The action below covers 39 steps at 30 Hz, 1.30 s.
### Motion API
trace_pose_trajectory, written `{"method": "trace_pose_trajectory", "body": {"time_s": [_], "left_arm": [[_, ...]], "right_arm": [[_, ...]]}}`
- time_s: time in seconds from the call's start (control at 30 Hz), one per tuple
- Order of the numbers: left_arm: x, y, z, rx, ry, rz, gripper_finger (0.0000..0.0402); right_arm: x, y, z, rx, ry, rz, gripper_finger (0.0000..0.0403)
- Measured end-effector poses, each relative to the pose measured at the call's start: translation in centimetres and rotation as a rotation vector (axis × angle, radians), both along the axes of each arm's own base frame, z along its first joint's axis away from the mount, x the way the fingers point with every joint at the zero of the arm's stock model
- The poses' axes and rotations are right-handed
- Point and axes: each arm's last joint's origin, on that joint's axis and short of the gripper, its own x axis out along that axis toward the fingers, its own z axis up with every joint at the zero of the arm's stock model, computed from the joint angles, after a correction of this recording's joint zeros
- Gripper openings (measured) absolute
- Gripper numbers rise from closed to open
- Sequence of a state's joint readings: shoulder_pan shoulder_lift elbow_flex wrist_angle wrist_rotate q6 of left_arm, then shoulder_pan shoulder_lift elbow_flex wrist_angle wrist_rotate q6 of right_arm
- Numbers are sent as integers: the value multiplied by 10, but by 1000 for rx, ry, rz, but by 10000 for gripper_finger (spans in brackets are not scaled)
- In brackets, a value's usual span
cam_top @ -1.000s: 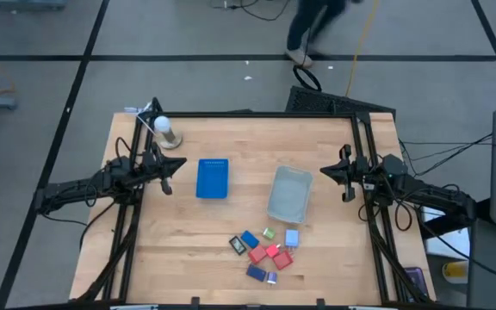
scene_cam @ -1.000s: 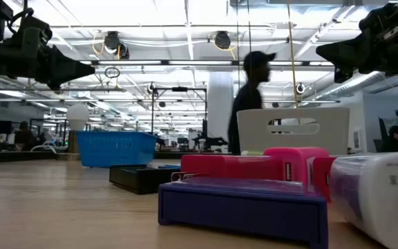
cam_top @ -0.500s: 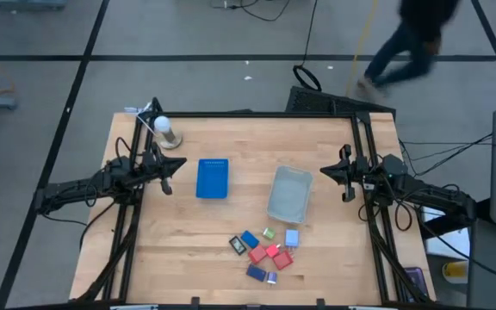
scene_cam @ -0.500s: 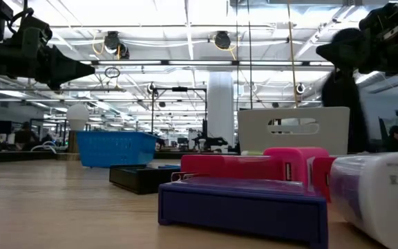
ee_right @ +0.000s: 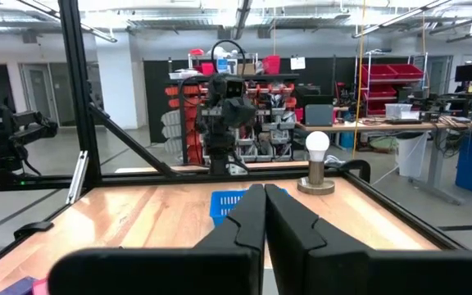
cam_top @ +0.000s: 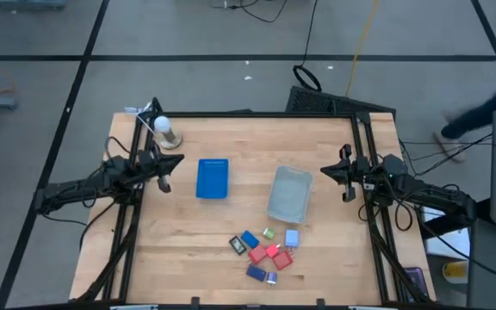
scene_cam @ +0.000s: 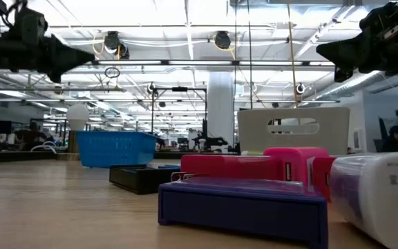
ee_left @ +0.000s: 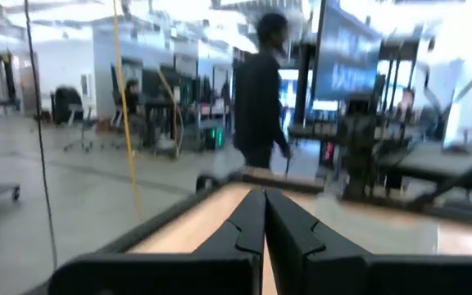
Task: Pick & Place Office items
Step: Put the red charger adapter into the gray bin
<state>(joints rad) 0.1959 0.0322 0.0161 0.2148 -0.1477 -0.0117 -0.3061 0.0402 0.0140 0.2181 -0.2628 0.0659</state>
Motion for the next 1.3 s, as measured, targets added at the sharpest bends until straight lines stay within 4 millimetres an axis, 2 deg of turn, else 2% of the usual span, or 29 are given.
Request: {"method": "trace_pose_trajectory", "body": {"time_s": [0.23, 0.37, 0.57, 0.7, 1.0, 1.23, 1.3], "left_arm": [[-2, 0, 8, -65, -106, -18, 10], [-3, -1, 14, -175, -134, -71, 10], [-1, -4, 9, -193, -28, -170, 10], [0, -6, 9, -111, 5, -172, 10], [6, -5, -1, -138, 110, -114, 10], [10, -5, -6, -144, 177, -117, 10], [11, -5, -7, -114, 192, -117, 10]], "right_arm": [[0, -1, 0, -33, 5, -33, 4], [0, -1, 0, -76, 8, -40, 4], [0, -1, 0, -87, 3, -41, 4], [0, -1, 0, -42, 4, -32, 4], [1, -1, -7, -24, 77, -30, 4], [2, -1, 5, -64, -31, -36, 4], [5, -2, 3, -71, 5, -33, 1]]}}
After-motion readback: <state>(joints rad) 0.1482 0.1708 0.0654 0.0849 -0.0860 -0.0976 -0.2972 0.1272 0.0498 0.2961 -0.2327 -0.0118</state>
